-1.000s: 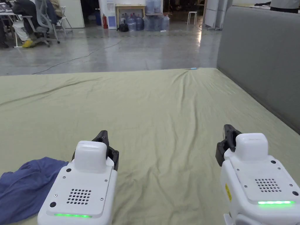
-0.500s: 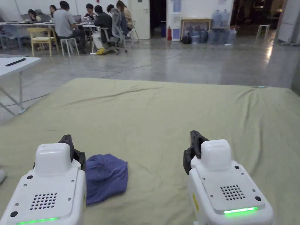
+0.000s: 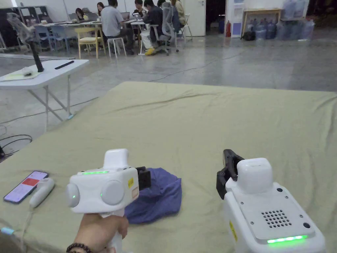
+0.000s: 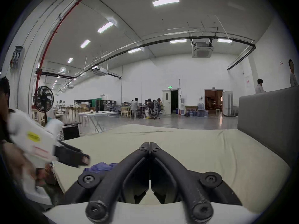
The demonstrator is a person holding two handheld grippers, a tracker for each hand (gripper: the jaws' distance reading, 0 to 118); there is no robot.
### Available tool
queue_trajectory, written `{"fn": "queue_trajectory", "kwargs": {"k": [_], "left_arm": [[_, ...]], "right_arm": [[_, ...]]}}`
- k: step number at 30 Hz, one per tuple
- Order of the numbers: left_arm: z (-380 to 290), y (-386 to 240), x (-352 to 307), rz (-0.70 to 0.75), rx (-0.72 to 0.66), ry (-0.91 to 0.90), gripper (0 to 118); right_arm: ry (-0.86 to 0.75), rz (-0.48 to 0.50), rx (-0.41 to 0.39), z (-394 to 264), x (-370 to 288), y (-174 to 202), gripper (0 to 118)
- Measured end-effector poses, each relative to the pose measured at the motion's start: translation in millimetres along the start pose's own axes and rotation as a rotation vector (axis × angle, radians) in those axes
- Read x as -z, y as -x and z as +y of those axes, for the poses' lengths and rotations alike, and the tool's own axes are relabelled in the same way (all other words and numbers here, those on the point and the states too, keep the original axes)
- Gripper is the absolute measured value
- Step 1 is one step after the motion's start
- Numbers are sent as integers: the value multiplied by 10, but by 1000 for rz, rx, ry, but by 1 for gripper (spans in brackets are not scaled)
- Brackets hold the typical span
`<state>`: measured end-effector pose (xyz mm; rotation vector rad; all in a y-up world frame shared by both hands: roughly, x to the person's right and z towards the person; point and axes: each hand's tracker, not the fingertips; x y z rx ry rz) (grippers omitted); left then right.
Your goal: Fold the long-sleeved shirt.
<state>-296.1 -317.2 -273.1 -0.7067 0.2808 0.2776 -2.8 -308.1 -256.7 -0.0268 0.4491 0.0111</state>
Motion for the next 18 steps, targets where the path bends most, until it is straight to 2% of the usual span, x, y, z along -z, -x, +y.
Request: {"fn": "queue_trajectory", "kwargs": {"k": [1,2,3,7,10,11,12,13,14,15,18], "left_arm": [[30,26,182,25,-10,40,79],[60,100,466,28,-35,90,90],[71,146,622,25,-48,104,91],[33,302,1257,128,36,269,91],[3,420,1626,141,51,292,91],[0,423,1697,175,45,329,81],[-17,441,1723,191,36,376,40],[-16,454,1742,153,20,423,17],[-36,470,1734,97,-9,396,16],[-48,460,1716,99,-3,339,16],[-62,338,1701,111,92,335,15]], "right_arm": [[13,1,7,-13,20,-10,0],[29,4,16,-29,48,-7,0],[34,6,16,-45,65,-17,0],[61,5,-19,-125,169,-35,0],[82,4,-30,-162,267,-54,0],[88,-1,-30,-177,299,-59,0],[95,-4,-31,-191,324,-69,0],[100,-5,-32,-202,339,-79,0],[104,-4,-34,-223,343,-85,0],[107,-5,-36,-238,345,-92,0],[114,-10,-37,-256,303,-139,0]]}}
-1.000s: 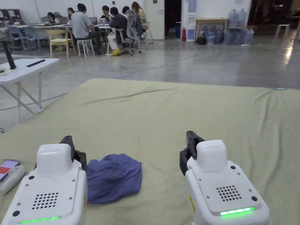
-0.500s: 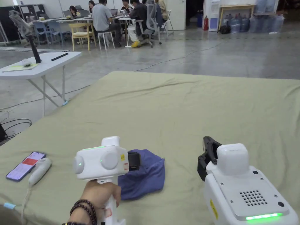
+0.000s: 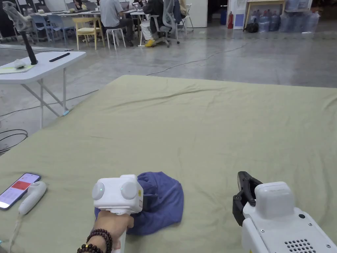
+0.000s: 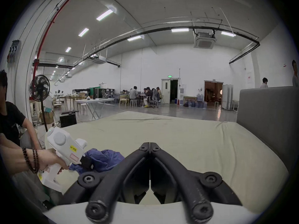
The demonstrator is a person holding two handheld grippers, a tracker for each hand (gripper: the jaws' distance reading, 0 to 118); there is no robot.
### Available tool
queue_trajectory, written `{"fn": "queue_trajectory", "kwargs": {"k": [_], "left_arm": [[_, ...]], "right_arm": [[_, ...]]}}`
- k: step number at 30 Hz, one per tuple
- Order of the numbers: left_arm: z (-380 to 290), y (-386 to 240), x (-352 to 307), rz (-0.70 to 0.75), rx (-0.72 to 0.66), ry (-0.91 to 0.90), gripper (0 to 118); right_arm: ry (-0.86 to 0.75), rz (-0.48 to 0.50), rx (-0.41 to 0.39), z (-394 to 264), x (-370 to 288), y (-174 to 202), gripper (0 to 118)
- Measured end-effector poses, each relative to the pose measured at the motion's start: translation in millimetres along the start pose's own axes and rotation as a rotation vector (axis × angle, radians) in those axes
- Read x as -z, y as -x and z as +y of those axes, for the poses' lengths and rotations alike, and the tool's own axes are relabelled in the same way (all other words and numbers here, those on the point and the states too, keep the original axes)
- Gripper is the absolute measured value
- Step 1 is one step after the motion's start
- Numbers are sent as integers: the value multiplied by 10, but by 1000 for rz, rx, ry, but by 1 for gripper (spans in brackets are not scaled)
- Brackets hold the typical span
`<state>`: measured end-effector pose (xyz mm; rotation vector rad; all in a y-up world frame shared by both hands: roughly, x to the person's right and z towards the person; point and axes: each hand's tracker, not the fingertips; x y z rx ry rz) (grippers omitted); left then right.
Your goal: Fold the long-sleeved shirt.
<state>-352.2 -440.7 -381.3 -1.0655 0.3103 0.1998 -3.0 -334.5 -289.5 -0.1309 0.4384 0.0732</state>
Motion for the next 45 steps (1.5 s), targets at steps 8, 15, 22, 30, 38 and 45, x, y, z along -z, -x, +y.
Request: {"fn": "queue_trajectory", "kwargs": {"k": [8,15,22,30,38,45], "left_arm": [[97,-1510,-741,-372,290,-189,14],[-226,-3853,-1036,-827,533,-183,0],[-1009,-5324,-1053,-841,724,-103,0],[-875,-4629,-794,-685,595,-159,0],[-988,-3087,-1406,-533,336,-476,0],[-1401,-2193,-1614,-331,212,-627,44]], "right_arm": [[-4,-75,0,4,-250,-323,0],[-26,-316,-41,67,-883,-1111,0],[2,-554,-48,80,-1497,-1881,0],[29,-520,-17,-66,-1371,-1892,0],[44,-421,-6,-159,-1117,-1610,0],[52,-408,16,-195,-1134,-1493,0]]}}
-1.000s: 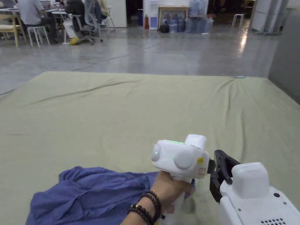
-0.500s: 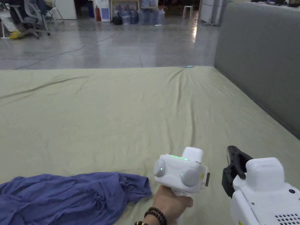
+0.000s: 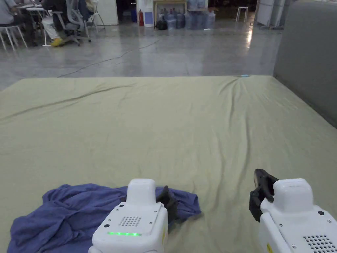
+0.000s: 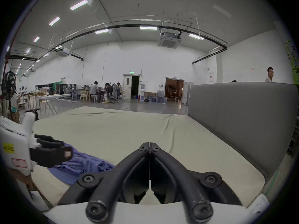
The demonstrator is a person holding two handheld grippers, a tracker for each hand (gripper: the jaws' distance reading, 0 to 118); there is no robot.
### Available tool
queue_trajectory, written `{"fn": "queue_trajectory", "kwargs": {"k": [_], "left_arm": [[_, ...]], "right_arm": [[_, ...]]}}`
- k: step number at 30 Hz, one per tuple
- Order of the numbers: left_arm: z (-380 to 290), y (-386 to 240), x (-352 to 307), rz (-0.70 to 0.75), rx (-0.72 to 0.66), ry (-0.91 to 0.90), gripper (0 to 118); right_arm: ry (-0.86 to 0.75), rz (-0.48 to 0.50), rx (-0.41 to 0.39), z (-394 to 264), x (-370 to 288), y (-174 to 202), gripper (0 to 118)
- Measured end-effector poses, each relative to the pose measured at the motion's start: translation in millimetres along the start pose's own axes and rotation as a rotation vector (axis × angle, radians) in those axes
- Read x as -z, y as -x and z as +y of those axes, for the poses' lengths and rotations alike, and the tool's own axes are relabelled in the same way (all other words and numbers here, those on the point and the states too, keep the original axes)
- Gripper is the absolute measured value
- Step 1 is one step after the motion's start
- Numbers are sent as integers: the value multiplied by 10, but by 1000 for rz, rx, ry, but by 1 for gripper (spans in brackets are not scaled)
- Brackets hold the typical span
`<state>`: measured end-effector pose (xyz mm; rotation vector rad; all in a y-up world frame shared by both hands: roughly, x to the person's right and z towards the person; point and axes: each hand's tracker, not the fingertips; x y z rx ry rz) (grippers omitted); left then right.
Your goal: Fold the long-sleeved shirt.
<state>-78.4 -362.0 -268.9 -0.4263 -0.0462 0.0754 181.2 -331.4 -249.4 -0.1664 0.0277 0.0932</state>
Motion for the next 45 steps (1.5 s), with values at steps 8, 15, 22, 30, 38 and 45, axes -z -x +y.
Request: {"fn": "queue_trajectory", "kwargs": {"k": [8,15,22,30,38,45], "left_arm": [[-264,401,-335,69,5,3,109],[165,849,-33,163,-116,126,109],[48,1709,1062,256,-49,533,109],[-414,1907,1682,296,-53,661,12],[-233,1812,1377,264,-122,581,2],[-169,1811,1369,253,-96,590,2]], "right_arm": [[22,-3,11,-66,-114,60,0],[7,26,3,-6,-142,176,0],[28,70,-6,-82,-4,314,0],[121,121,-33,-256,334,520,0],[475,307,46,-512,1517,916,81],[770,451,-126,-1141,2274,1585,47]]}}
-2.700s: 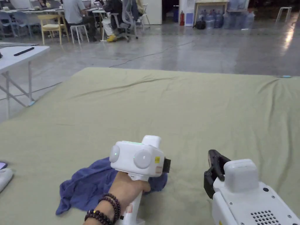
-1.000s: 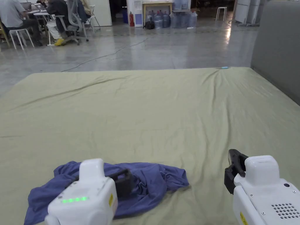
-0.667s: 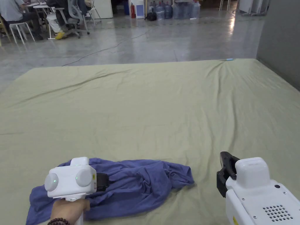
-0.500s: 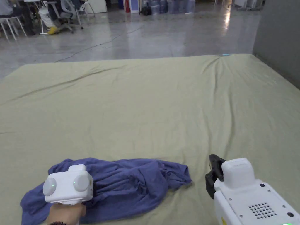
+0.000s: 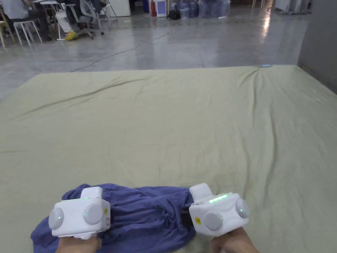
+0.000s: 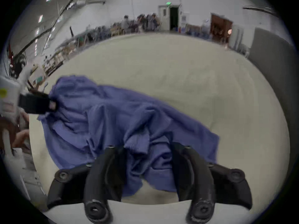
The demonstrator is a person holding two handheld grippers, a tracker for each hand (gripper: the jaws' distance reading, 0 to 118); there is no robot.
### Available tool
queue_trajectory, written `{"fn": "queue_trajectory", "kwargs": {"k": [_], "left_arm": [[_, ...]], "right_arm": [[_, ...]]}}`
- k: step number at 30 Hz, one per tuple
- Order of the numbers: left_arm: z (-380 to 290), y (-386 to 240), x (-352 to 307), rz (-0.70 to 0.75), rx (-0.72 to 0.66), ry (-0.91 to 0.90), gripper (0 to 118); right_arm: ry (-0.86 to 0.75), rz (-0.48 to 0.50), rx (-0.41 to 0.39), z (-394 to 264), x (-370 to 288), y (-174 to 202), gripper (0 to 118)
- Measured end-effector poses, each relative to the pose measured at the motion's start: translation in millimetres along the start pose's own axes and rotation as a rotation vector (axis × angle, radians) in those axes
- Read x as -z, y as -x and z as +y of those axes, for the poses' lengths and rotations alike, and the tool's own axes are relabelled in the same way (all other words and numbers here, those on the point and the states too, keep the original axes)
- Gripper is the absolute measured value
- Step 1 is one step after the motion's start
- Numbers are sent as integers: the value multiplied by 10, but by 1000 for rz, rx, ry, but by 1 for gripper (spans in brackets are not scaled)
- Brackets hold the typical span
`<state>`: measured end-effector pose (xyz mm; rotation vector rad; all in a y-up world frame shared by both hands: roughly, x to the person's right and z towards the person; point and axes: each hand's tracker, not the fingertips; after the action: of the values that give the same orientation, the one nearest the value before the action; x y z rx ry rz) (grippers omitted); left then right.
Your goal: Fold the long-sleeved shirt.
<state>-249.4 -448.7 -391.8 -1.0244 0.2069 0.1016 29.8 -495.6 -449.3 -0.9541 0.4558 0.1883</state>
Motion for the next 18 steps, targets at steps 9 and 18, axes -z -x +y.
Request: {"fn": "queue_trajectory", "kwargs": {"k": [9,18], "left_arm": [[224,-55,-364,-47,13,-215,2],[1404,-55,-1728,-147,20,-557,2]], "right_arm": [[-248,-19,5,312,-651,-68,20],[-584,-42,-62,1504,-2041,-249,20]]}}
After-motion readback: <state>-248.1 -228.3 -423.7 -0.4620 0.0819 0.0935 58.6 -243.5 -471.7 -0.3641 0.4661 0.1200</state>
